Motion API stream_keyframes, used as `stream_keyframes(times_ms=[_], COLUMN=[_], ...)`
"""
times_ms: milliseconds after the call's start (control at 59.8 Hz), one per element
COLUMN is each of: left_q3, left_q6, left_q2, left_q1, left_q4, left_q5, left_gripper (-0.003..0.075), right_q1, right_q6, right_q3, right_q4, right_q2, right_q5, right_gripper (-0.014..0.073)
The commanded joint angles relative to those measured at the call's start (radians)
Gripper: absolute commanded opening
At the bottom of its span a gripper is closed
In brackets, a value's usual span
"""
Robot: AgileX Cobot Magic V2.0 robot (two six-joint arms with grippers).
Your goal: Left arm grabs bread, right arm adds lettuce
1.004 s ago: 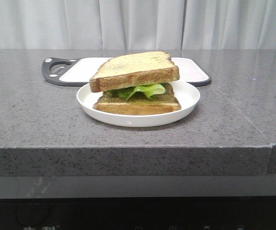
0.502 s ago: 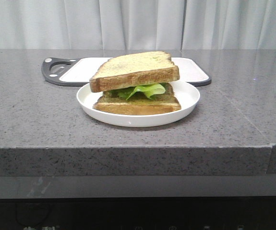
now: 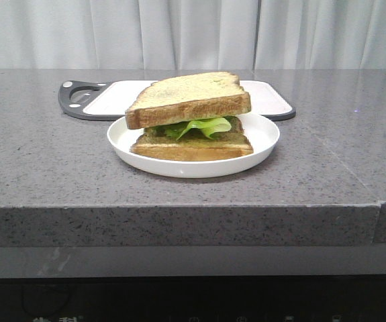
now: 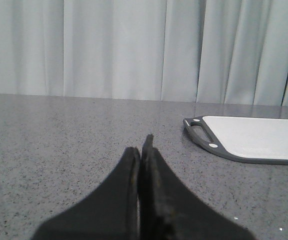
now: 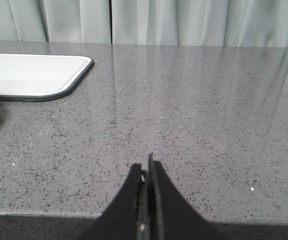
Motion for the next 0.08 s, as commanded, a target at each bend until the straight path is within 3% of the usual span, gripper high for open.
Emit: stream_keyframes(times_ms=[0, 67], left_q3=[0.005, 0.005], left_q6=[-0.008, -0.008], left_q2=[-0.018, -0.018], left_q1=[0.003, 0.003], left_q4=[0.000, 0.000], left_q5=[-0.059, -0.059], left_gripper=[-0.0020, -0.0020], right_q1=[-0.003, -0.003], right_q6=[-0.008, -0.008], right_q3=[-0.002, -0.002], right_q4=[-0.005, -0.005], right_q2=[-0.023, -0.023], right_q5=[-0.089, -0.089], right_gripper=[-0.0118, -0.0118])
